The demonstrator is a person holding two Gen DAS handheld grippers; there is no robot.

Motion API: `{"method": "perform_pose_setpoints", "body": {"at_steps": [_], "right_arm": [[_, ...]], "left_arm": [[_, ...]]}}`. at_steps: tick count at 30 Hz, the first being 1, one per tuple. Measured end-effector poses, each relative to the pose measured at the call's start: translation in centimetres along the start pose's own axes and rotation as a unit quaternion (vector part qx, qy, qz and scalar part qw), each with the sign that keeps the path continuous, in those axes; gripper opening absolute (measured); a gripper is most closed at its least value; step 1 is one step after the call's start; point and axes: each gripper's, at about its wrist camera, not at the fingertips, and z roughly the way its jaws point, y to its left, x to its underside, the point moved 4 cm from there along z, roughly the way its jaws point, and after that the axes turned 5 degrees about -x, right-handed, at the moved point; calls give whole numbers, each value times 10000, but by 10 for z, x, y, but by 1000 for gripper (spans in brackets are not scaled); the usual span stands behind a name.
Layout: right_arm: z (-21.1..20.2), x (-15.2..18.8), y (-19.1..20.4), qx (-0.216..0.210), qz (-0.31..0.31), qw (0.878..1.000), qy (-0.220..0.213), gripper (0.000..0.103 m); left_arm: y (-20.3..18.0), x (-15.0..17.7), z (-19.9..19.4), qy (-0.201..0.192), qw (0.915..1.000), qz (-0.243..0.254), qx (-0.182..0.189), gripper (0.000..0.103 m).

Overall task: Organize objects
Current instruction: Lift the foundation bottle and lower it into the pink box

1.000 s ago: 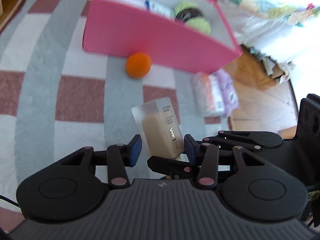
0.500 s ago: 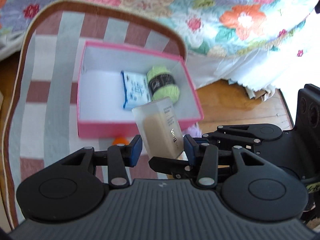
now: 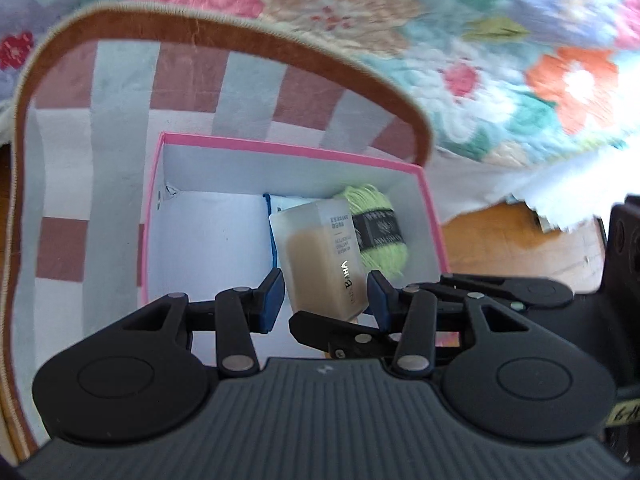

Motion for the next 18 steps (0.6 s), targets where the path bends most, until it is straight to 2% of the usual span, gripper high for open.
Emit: {"method": "perform_pose_setpoints", "body": {"at_steps": [3, 8, 14, 18], "right_arm": [[23, -8, -21, 12, 182, 9998, -69, 41], [67, -14, -55, -85, 529, 9986, 21, 41], [101, -20, -77, 35, 608, 9979, 238, 41], [113, -19, -79, 296, 441, 9984, 195, 41]], "left_arm": [[12, -14, 33, 210, 9991, -361, -48, 44], [23, -23, 83, 376, 9975, -529, -280, 44], [36, -29, 119, 489, 9958, -740, -227, 44], [50, -28, 134, 558, 9916, -1169, -15, 44]]}}
